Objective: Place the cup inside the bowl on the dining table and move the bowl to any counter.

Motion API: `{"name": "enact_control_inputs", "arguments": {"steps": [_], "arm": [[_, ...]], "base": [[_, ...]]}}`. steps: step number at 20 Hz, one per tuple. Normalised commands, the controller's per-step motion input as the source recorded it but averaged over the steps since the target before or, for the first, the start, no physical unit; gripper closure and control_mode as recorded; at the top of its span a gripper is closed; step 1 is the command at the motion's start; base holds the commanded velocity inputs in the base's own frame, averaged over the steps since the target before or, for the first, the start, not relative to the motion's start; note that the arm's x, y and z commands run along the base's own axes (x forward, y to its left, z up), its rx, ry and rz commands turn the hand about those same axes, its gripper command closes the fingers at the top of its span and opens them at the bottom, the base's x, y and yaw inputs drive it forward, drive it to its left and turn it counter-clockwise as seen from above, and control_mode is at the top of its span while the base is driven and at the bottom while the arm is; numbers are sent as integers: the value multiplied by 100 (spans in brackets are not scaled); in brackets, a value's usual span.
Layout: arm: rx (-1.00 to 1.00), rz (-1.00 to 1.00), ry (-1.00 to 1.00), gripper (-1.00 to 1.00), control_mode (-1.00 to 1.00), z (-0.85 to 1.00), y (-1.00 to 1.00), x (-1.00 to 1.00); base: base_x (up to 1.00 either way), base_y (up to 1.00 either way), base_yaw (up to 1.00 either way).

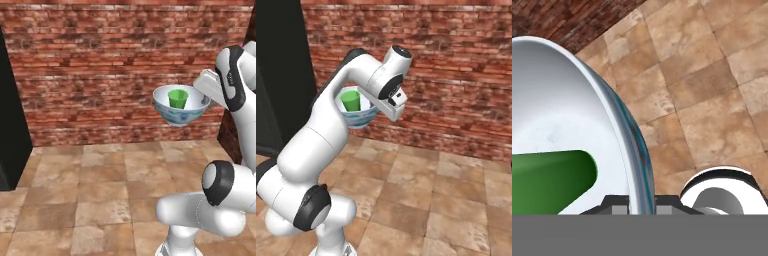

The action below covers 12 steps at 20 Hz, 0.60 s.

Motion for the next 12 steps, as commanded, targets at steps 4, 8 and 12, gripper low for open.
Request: {"name": "enact_control_inputs", "arguments": {"steps": [4,8,12], "arm": [[0,0,0,100,100,0,0,0],[0,0,0,100,100,0,0,0],[0,0,0,100,100,0,0,0]], "base": [[34,0,33],[27,0,38],[22,0,40]]}}
